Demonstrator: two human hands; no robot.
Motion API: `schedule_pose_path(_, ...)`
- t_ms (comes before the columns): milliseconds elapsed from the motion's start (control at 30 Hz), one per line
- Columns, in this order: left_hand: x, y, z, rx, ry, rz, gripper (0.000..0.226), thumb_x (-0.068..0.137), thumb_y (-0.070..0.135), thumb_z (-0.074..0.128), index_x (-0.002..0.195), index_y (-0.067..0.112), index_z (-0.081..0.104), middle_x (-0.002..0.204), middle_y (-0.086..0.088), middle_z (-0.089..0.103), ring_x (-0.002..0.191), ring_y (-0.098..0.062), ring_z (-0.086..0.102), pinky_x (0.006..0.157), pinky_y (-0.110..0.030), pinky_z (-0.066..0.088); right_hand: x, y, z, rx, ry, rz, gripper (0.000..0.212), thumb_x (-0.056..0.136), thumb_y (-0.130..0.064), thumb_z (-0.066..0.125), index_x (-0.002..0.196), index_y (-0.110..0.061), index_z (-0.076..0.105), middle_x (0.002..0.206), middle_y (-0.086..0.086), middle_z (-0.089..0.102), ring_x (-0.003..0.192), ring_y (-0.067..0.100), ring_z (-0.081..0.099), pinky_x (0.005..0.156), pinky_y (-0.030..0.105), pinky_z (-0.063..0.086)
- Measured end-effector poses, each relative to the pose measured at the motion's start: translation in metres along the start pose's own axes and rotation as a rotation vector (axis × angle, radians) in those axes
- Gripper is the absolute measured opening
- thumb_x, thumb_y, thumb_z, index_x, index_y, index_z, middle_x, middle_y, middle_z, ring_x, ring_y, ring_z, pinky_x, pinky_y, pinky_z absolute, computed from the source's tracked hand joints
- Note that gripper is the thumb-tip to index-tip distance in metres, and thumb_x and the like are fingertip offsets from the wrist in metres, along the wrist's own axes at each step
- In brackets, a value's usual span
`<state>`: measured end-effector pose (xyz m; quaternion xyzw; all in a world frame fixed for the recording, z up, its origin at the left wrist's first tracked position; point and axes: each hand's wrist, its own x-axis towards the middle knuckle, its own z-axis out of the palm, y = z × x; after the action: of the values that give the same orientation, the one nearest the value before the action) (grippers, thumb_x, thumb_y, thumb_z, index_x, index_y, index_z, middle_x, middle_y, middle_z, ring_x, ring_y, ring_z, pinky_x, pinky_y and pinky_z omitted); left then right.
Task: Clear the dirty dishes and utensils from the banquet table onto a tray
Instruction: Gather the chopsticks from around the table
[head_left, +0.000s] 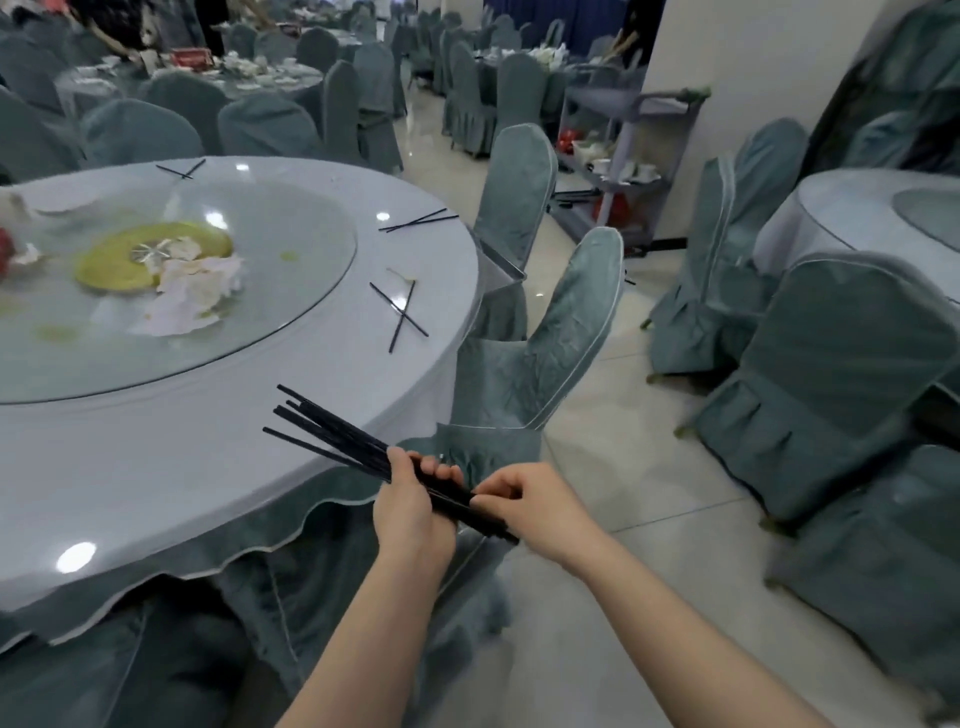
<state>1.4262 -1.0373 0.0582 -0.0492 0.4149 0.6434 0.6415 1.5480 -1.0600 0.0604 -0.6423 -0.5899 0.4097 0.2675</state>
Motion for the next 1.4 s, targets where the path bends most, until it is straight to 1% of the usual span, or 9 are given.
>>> schedule_pose_path(167,0.032,-0.036,0.045,-0.035,-0.003,0.001,0.035,0.096,0.040,0.052,0.074,0.015,0.042,0.047,0.006,0.035,0.038,-0.009,0.033,0.043,-0.020,0.039,0.045,0.021,-0.041,0.052,-0.027,0.004,0.017,0.080,-0.024,0.074,0.067,-0.033,0.068,0.063,-0.016,0.066,0.064,-0.002,0.059,0.072,0.025,0.050)
schedule_pose_path(267,0.063,-0.058,0.076,-0.101,-0.016,-0.003,0.036,0.097,0.039,0.052,0.070,0.016,0.041,0.045,0.008,0.033,0.035,-0.007,0.030,0.039,-0.016,0.037,0.084,0.032,-0.073,0.051,-0.069,-0.016,0.015,0.082,-0.025,0.072,0.070,-0.033,0.069,0.061,-0.020,0.065,0.059,-0.008,0.056,0.063,0.015,0.045)
schedule_pose_path(400,0.105,-0.078,0.123,-0.184,-0.031,-0.050,0.038,0.097,0.039,0.051,0.067,0.018,0.041,0.044,0.008,0.033,0.033,-0.006,0.031,0.039,-0.014,0.036,0.138,0.049,-0.117,0.189,-0.090,0.034,0.010,0.092,-0.014,0.060,0.089,-0.020,0.067,0.072,-0.007,0.065,0.057,0.002,0.056,0.055,0.017,0.044)
schedule_pose_path(500,0.131,-0.090,0.151,-0.191,-0.013,-0.064,0.039,0.096,0.042,0.052,0.066,0.019,0.041,0.044,0.009,0.033,0.034,-0.006,0.032,0.040,-0.015,0.037,0.176,0.058,-0.147,0.217,-0.134,0.086,0.019,0.097,-0.011,0.051,0.089,-0.017,0.066,0.071,-0.003,0.065,0.055,0.001,0.057,0.053,0.012,0.043)
schedule_pose_path(633,0.156,-0.101,0.181,-0.171,0.028,-0.040,0.039,0.097,0.042,0.050,0.066,0.019,0.042,0.045,0.008,0.034,0.036,-0.006,0.033,0.051,-0.019,0.036,0.224,0.064,-0.185,0.442,-0.163,0.161,0.030,0.102,-0.010,0.039,0.090,-0.015,0.067,0.076,0.002,0.067,0.066,0.013,0.060,0.063,0.020,0.047)
schedule_pose_path(867,0.203,-0.105,0.212,-0.216,0.150,0.075,0.037,0.099,0.037,0.049,0.068,0.018,0.043,0.047,0.007,0.036,0.036,-0.008,0.035,0.043,-0.019,0.040,0.319,0.071,-0.214,0.519,-0.339,0.178,0.031,0.103,-0.011,0.038,0.096,-0.009,0.068,0.081,0.006,0.071,0.074,0.017,0.066,0.065,0.024,0.052)
schedule_pose_path(1167,0.228,-0.085,0.216,-0.404,0.328,0.316,0.037,0.099,0.038,0.047,0.069,0.017,0.042,0.045,0.006,0.037,0.035,-0.009,0.038,0.043,-0.016,0.043,0.427,0.055,-0.192,0.436,-0.634,0.162,0.027,0.103,-0.014,0.040,0.100,-0.009,0.067,0.087,0.007,0.072,0.081,0.020,0.067,0.076,0.029,0.052)
schedule_pose_path(1300,0.236,-0.061,0.190,-0.482,0.426,0.400,0.037,0.100,0.038,0.045,0.070,0.017,0.042,0.045,0.007,0.038,0.036,-0.008,0.039,0.043,-0.017,0.044,0.458,0.039,-0.143,0.300,-0.678,0.183,0.018,0.098,-0.020,0.052,0.101,-0.009,0.067,0.091,0.006,0.072,0.082,0.019,0.065,0.081,0.031,0.052)
schedule_pose_path(1400,0.253,-0.033,0.172,-0.519,0.464,0.454,0.037,0.101,0.038,0.043,0.071,0.017,0.042,0.044,0.007,0.039,0.036,-0.008,0.039,0.044,-0.017,0.044,0.486,0.026,-0.097,0.165,-0.655,0.153,0.011,0.093,-0.023,0.060,0.093,-0.014,0.066,0.091,0.006,0.071,0.078,0.015,0.065,0.075,0.026,0.053)
